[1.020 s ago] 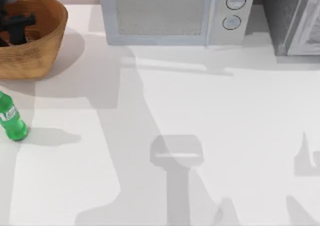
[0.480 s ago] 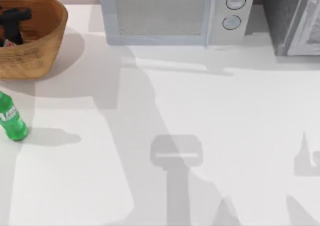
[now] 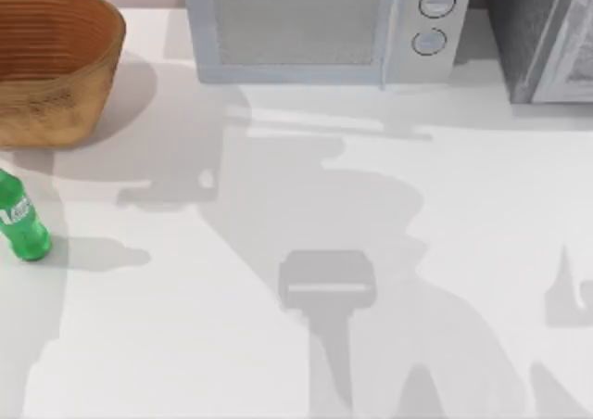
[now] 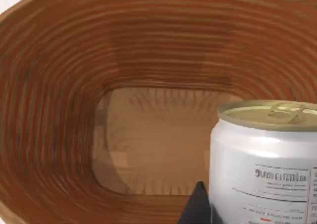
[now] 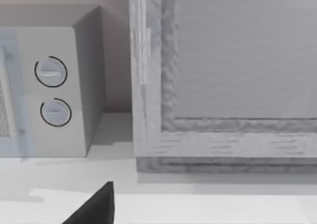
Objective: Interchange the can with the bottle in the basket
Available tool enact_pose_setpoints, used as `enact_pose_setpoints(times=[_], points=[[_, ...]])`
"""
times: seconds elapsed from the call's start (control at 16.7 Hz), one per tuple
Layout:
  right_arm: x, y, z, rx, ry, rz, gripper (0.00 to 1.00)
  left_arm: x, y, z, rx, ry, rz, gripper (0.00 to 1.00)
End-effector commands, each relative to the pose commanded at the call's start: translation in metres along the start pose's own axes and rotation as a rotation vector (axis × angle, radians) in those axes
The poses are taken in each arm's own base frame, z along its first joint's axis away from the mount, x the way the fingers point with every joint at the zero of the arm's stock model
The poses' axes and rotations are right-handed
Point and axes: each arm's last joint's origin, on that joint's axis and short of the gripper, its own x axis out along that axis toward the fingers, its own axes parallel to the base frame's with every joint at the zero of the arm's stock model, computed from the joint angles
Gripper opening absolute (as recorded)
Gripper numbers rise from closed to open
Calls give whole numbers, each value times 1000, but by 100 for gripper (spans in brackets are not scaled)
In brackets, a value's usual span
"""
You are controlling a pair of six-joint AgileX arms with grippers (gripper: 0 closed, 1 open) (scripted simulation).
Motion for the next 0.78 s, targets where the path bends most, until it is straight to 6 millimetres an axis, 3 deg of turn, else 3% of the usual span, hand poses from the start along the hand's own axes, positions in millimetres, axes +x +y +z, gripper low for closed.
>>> enact_pose_setpoints(times=[0.18, 0.36, 0.54, 0.78], points=[[0, 0, 0, 0, 0, 0, 100, -69, -20, -45, 36, -200, 32, 0], [0, 0, 0, 0, 0, 0, 100, -113, -35, -111, 68, -392, 50, 0], [0, 0, 0, 0, 0, 0, 100, -126, -42, -182, 90, -563, 56, 0], [0, 0, 0, 0, 0, 0, 100, -106, -43, -257, 102, -743, 52, 0]])
